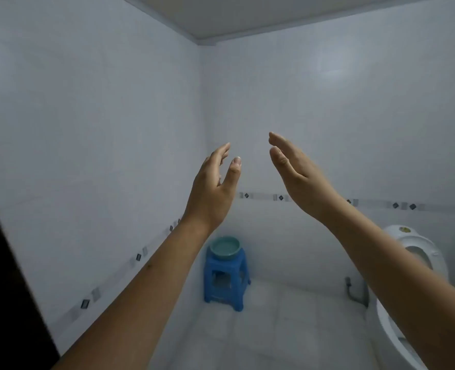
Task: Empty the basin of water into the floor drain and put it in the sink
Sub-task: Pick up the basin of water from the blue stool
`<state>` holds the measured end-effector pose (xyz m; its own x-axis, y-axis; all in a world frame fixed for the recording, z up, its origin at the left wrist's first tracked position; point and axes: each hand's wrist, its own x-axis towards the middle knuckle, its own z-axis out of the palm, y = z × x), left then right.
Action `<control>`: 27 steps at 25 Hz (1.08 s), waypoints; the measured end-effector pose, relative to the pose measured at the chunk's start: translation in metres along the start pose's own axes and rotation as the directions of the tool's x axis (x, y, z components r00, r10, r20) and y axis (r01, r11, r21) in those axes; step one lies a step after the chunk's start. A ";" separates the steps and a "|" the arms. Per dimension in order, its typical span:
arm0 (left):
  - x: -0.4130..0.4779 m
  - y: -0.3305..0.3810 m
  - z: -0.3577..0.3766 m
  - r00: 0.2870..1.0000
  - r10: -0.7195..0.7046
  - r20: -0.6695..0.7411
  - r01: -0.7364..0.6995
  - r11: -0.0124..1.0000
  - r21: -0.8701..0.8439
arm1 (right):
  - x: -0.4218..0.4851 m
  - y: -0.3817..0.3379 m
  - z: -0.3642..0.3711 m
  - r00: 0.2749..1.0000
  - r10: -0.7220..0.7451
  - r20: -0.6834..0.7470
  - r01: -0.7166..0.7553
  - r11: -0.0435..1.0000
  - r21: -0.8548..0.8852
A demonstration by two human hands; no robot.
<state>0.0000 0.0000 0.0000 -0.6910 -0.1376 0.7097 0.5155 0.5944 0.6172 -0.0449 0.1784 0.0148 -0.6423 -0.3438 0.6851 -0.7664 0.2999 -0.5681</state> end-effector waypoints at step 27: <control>0.333 -0.342 0.078 0.996 -0.050 -0.077 0.047 0.998 -0.048 | 0.349 0.281 0.184 1.000 0.000 -0.008 0.001 0.990 0.139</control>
<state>-0.4458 -0.1874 -0.0007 -0.6751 -0.2274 0.7018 0.5065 0.5487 0.6651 -0.4867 -0.0211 0.0102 -0.6420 -0.3369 0.6887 -0.7612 0.1730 -0.6250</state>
